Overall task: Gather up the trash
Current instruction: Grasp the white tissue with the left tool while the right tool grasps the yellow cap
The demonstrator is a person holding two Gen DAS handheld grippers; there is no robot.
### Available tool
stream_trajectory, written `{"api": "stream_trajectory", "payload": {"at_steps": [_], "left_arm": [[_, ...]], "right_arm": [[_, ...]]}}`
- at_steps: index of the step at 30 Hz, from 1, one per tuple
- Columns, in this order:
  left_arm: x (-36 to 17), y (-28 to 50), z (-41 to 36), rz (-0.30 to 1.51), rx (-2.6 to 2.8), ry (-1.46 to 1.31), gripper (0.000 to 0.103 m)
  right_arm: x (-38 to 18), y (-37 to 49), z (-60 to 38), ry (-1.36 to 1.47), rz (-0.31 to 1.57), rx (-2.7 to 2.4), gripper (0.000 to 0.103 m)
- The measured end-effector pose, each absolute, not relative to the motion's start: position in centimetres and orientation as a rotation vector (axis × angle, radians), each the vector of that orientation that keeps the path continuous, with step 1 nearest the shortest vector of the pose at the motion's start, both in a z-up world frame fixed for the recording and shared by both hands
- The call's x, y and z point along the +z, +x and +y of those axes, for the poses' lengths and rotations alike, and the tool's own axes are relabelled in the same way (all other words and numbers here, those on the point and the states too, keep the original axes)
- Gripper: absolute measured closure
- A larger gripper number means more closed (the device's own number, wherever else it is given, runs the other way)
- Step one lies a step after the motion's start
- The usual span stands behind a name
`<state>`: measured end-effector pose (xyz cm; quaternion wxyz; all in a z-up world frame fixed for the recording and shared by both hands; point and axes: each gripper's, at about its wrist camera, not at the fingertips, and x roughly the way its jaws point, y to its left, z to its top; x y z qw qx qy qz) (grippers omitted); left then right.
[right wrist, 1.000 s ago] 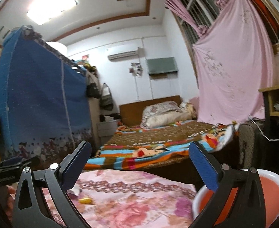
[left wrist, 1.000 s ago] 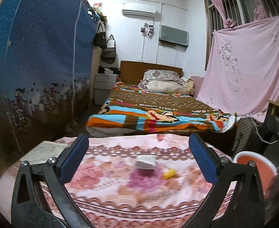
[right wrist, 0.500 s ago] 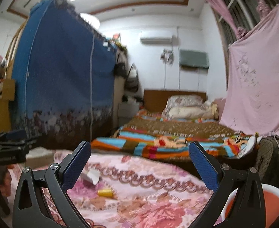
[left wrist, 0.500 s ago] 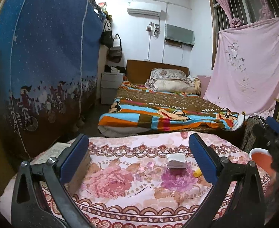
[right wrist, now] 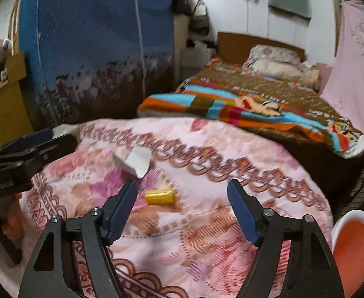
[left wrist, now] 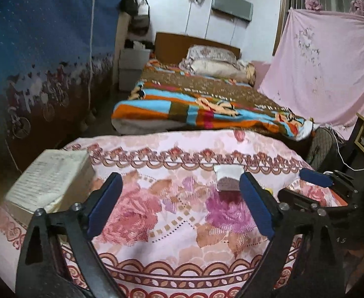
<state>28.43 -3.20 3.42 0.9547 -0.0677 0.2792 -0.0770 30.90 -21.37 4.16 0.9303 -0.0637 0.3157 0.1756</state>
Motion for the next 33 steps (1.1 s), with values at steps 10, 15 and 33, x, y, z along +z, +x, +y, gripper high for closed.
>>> {"api": "stream_trajectory", "payload": {"at_steps": [10, 15, 33], "left_arm": [[1.9, 29.9, -3.7, 0.698, -0.223, -0.141, 0.049], [1.7, 30.4, -4.3, 0.734, -0.265, -0.144, 0.052], [1.2, 33.4, -9.4, 0.832, -0.265, -0.021, 0.065]], "right_arm": [[2.0, 33.0, -19.8, -0.142, 0.821, 0.457, 0.059], [2.5, 32.8, -20.5, -0.105, 0.801, 0.457, 0.076], [4.1, 32.7, -25.1, 0.107, 0.695, 0.349, 0.076]]}}
